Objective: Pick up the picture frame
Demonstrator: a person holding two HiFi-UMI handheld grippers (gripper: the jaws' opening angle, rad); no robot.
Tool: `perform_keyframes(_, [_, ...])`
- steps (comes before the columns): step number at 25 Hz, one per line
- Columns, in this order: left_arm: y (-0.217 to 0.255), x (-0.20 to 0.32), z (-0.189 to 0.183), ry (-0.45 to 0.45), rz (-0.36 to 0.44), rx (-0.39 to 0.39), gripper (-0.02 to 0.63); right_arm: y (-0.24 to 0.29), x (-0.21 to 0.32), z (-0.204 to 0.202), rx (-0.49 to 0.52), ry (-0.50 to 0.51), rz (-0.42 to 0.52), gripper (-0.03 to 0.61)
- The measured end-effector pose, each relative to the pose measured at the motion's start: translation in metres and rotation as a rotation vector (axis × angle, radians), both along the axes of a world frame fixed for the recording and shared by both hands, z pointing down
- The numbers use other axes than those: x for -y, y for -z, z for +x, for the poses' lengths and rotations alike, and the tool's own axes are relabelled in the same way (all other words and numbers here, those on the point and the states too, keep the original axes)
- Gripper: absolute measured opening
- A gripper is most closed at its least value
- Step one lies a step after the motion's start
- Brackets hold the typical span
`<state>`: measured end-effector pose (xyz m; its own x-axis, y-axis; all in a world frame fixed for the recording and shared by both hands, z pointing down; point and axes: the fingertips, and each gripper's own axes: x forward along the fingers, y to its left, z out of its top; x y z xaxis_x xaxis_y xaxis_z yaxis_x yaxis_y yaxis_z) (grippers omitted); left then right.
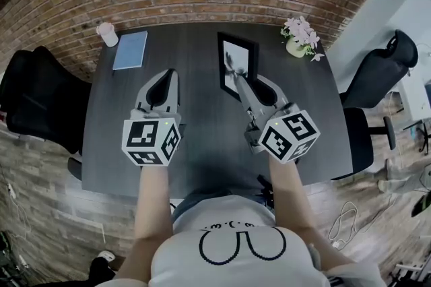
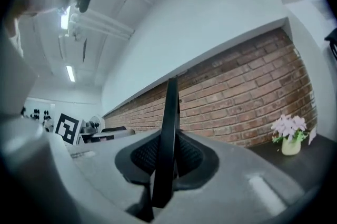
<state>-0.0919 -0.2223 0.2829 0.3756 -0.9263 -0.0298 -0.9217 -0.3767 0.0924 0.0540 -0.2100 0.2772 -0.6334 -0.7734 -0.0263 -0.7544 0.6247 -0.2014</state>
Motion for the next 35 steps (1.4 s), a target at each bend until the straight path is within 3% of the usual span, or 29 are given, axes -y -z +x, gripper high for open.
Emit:
perform_keyframes(5, [0.015, -0.006, -0.003, 0.017, 0.06, 0.004, -0.003, 0.015, -0.006, 0.0, -0.051, -0.039, 0.09, 0.041])
perform_keyframes(13, [0.031, -0.01, -0.004, 0.028, 0.122, 0.027, -0.003, 0.03, -0.009, 0.002, -0.072, -0.078, 0.156, 0.041])
perform_keyframes(35, [0.037, -0.008, -0.006, 0.039, 0.15, 0.055, -0.002, 0.026, -0.006, -0.002, -0.107, -0.089, 0.171, 0.041])
